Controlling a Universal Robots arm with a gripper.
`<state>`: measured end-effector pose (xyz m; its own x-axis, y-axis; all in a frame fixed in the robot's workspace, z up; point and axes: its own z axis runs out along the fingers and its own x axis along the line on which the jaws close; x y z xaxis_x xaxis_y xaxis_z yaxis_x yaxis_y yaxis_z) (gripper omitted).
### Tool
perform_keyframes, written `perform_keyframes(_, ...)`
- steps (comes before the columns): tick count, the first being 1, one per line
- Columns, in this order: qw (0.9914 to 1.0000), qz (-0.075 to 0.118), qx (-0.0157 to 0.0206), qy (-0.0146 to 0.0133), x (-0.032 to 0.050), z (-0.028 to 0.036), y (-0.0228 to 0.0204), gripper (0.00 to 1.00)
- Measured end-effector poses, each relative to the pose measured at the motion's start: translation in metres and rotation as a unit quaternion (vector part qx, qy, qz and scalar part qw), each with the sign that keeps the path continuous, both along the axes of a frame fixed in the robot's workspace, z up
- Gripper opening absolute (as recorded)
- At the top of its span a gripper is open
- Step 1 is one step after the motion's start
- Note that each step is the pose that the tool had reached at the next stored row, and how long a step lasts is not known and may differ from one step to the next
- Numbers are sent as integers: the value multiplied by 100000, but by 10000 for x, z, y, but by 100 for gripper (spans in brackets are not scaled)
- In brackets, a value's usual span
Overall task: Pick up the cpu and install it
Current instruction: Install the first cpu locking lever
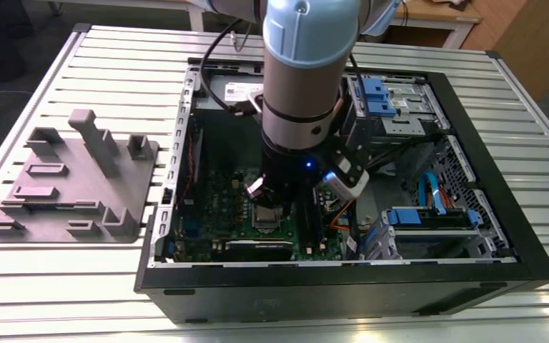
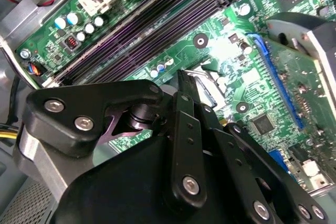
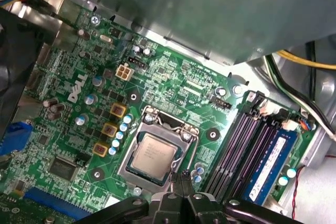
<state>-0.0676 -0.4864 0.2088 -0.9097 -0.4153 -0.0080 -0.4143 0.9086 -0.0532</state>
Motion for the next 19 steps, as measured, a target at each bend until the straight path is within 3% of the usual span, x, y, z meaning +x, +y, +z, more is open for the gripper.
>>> perform_keyframes(14,99996,-705,-491,8,9,-10,-119,10)
perform_keyframes(19,99993,-983,-629,5,9,-21,-137,10)
